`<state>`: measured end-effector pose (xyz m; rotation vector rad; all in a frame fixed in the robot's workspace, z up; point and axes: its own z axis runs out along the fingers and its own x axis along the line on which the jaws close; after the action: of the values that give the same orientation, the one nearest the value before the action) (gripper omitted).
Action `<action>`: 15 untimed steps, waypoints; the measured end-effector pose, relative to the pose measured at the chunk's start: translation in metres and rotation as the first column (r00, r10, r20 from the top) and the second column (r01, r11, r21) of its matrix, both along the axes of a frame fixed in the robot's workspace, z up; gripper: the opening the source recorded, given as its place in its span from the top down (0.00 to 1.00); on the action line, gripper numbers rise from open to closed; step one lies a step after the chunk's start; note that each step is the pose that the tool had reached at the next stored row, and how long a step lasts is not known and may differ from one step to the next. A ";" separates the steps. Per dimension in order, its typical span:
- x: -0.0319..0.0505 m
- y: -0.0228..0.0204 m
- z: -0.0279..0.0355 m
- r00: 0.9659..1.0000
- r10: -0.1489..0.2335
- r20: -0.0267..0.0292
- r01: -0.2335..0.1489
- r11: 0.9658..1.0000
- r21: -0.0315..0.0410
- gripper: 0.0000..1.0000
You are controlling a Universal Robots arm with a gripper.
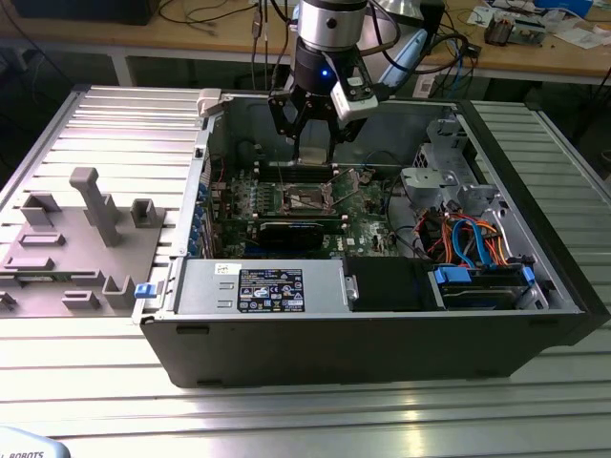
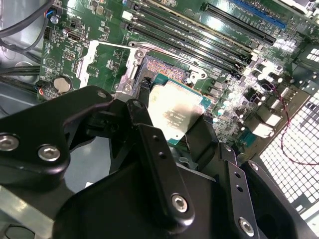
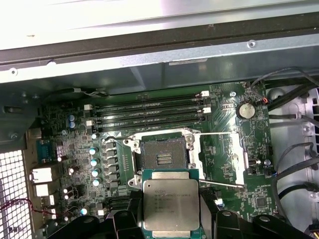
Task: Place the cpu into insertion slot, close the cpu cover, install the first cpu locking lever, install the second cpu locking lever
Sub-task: 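Place the cpu into insertion slot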
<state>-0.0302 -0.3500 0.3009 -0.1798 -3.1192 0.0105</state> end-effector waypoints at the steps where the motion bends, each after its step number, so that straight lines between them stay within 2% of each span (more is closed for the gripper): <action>1: 0.0000 0.0000 0.0000 1.000 -0.001 0.000 0.001 1.000 0.000 0.46; 15: 0.0000 0.0000 0.0000 1.000 -0.024 0.000 0.024 1.000 0.000 0.46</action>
<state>-0.0302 -0.3500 0.3009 -0.2171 -3.1167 0.0103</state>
